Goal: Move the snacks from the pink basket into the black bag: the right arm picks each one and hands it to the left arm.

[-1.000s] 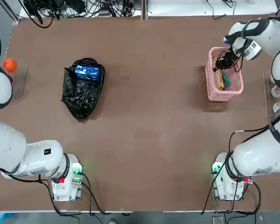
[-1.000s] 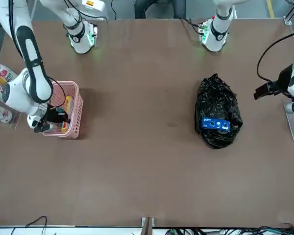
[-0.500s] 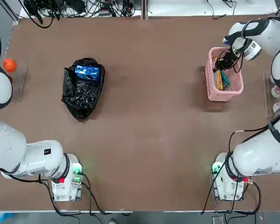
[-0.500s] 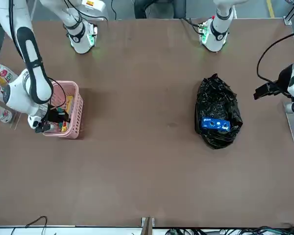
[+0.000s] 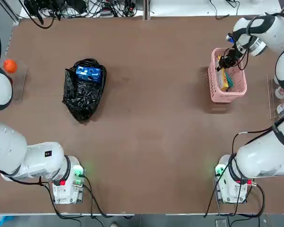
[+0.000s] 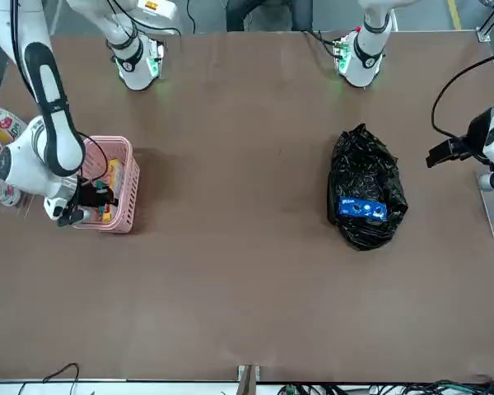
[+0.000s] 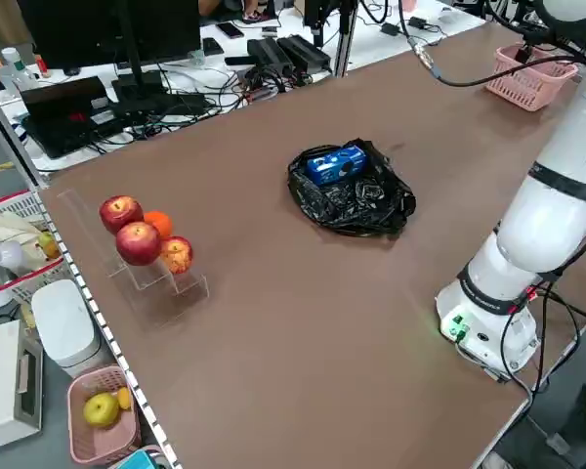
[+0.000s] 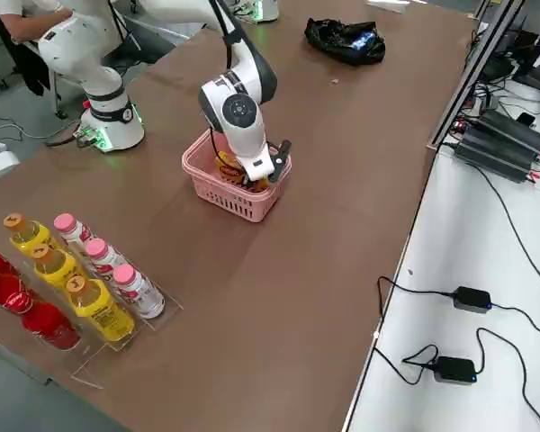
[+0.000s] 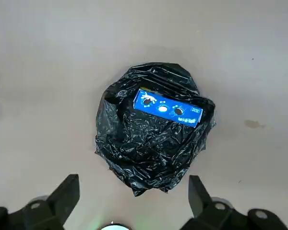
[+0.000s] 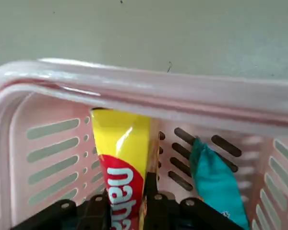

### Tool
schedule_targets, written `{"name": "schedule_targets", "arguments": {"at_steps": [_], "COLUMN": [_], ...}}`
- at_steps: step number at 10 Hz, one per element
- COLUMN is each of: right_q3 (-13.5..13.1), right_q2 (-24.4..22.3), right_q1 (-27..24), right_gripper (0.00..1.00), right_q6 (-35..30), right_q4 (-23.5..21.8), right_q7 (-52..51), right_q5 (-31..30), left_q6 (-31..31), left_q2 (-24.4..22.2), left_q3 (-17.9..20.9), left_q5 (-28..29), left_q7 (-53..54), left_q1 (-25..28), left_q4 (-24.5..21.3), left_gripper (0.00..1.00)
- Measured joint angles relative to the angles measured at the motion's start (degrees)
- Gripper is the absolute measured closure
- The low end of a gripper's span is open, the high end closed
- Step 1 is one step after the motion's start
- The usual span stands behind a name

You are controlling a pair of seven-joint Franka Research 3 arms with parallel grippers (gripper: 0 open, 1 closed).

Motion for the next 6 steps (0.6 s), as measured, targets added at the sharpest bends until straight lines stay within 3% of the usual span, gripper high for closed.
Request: {"name": "schedule_targets", "arguments": {"at_steps": [6], "right_q3": [-0.4], "right_q2": [0.0], "right_q1": [-0.6], "right_gripper": [0.73], "right_q6": [-9.9], "right_q4": [6.4], "right_q7": [3.9], "right_q5": [-7.2], "left_q6": [0.0], "left_q2": [0.0], "left_q3": [0.0], "left_q5": [0.0], "left_q7": [0.0], "left_q1": [0.0], "left_q4": [0.0], "left_gripper": [0.0]}}
